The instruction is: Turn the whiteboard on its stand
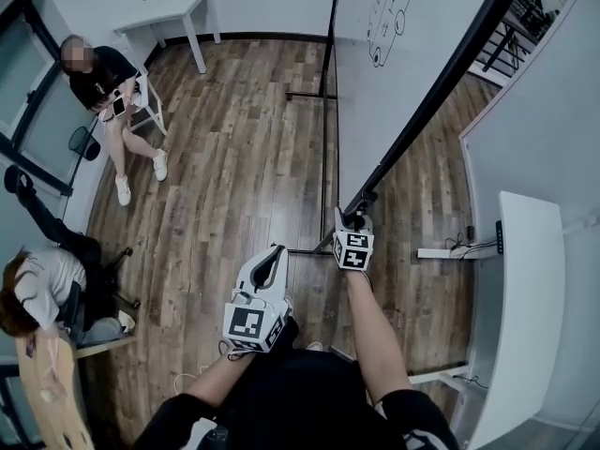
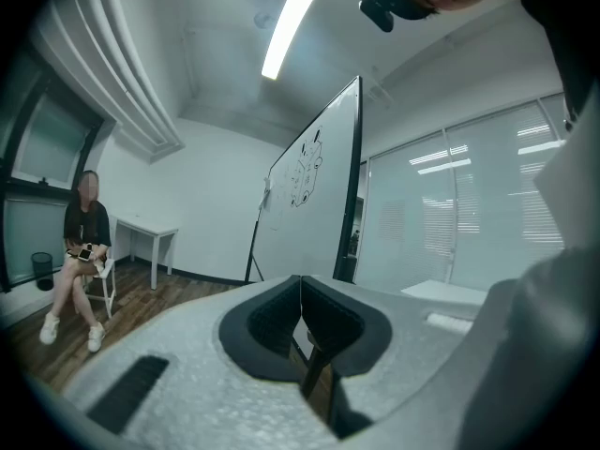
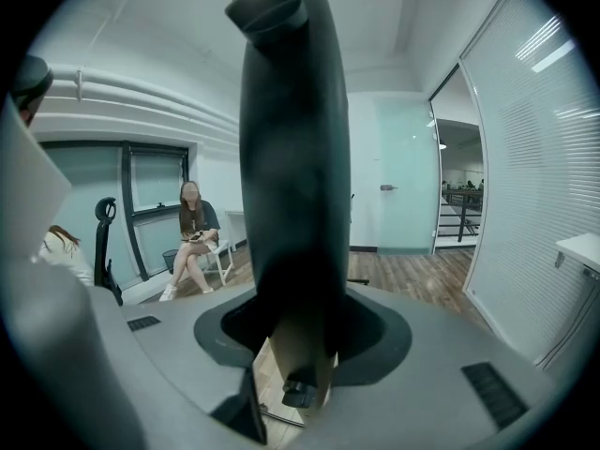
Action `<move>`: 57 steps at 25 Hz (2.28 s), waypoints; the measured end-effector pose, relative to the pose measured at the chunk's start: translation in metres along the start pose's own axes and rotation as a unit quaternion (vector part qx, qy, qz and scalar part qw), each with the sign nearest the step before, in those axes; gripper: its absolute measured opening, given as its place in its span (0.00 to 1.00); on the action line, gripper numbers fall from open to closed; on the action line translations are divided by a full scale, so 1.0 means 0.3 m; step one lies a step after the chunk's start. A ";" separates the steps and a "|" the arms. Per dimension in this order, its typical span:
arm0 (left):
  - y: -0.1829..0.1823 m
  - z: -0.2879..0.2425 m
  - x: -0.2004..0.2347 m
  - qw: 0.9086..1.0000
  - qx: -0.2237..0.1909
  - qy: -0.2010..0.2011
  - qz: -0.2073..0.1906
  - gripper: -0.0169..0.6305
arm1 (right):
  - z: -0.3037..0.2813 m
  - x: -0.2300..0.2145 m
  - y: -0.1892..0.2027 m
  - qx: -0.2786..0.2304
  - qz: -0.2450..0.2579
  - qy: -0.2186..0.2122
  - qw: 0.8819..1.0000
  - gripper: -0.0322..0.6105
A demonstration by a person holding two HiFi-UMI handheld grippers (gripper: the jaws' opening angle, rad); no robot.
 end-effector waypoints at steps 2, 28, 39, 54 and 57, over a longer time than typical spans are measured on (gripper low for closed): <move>0.017 0.027 -0.021 1.000 -0.001 -0.007 0.000 0.05 | 0.034 0.003 0.022 -0.003 -0.001 -0.002 1.000 0.32; 0.263 0.383 -0.412 1.000 -0.010 -0.024 -0.011 0.05 | 0.573 0.005 0.376 -0.013 -0.007 -0.019 1.000 0.32; 0.252 0.440 -0.453 1.000 -0.005 -0.026 -0.013 0.05 | 0.751 0.046 0.421 -0.015 0.001 -0.031 0.999 0.32; 0.234 0.454 -0.497 1.000 -0.001 -0.025 -0.009 0.05 | 0.849 0.063 0.423 -0.013 0.011 -0.032 0.999 0.32; 0.235 0.467 -0.507 1.000 -0.001 -0.026 -0.009 0.05 | 0.865 0.068 0.428 -0.011 0.012 -0.035 0.999 0.32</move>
Point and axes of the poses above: the fingertips, and each gripper's own axes: z backward along the fingers, x to its left, y out of its underside, the point moved 1 cm from there along z, backward along the fingers, and after that the axes turned 6 degrees about y, right-handed, at the moved point
